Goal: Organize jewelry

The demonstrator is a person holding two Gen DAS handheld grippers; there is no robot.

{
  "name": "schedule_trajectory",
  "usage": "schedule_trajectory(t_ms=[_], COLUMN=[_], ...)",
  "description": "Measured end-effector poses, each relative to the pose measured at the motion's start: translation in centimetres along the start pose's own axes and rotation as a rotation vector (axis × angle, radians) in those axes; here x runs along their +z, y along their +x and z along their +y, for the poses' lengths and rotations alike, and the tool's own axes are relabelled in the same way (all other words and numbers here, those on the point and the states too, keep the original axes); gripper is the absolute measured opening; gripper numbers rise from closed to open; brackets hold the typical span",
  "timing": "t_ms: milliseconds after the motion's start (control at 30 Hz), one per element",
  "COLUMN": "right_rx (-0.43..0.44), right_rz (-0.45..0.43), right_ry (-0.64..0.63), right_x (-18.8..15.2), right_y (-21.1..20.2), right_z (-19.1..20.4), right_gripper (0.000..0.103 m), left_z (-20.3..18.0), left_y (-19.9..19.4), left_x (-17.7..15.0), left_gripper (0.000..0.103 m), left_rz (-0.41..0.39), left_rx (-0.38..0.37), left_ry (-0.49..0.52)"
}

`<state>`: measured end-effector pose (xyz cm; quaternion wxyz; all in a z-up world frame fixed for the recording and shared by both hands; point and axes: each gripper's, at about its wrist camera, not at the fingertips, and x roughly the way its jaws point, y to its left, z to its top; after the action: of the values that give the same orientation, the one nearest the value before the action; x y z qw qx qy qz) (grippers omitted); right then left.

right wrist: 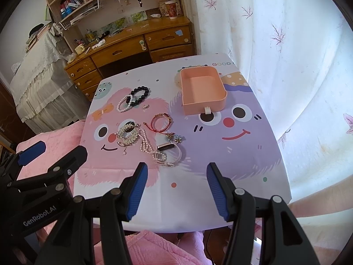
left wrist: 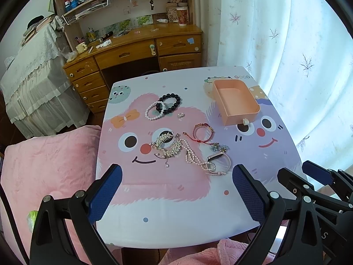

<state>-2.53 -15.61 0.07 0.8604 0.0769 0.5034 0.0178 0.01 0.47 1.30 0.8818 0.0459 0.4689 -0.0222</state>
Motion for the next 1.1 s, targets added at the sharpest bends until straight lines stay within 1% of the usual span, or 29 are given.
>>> schedule_trajectory(t_ms=[267,433,567,733,867,933,1100], right_rx=[0.014,0.031,0.04,0.046,0.059,0.064,0.06], right_rz=[-0.006,0.001,0.007,0.005,-0.004,-0.006,-0.01], right_ry=[-0.001,0.003,0.005,0.009,0.006,0.009,0.031], right_x=[-0.2,0.0,0.4,0.4,0.4,0.2,-0.4], right_y=[-0.4,-0.3,0.1,0.1,0.2,0.5,1.5], right_z=[0.4,0.4,0.5,0.7,1.3,1.4,1.6], right_gripper=[0.056,0.056,0.056,0.056,0.056,0.056,0.056], left_z=[0.4,1.0,1.5,1.7,1.7,2.0,3.0], left_y=[-0.2,-0.4,0.2,1.2,2.0,2.4,4.1], left_x=[-0.6,-1.0,-1.0,-0.6,0.1,0.4,0.6], left_gripper=[0.099,0.099,0.099,0.099,0.099,0.099,0.099], left_rz=[0.012,0.016,0.04,0.069,0.072,0.072,0.108], left_rx=[0.009,-0.014,-0.03,-0.051,-0.064,-0.085,-0.18], left_ry=[-0.006,-0.019,-0.03,-0.034,-0.025,-0.025,-0.036])
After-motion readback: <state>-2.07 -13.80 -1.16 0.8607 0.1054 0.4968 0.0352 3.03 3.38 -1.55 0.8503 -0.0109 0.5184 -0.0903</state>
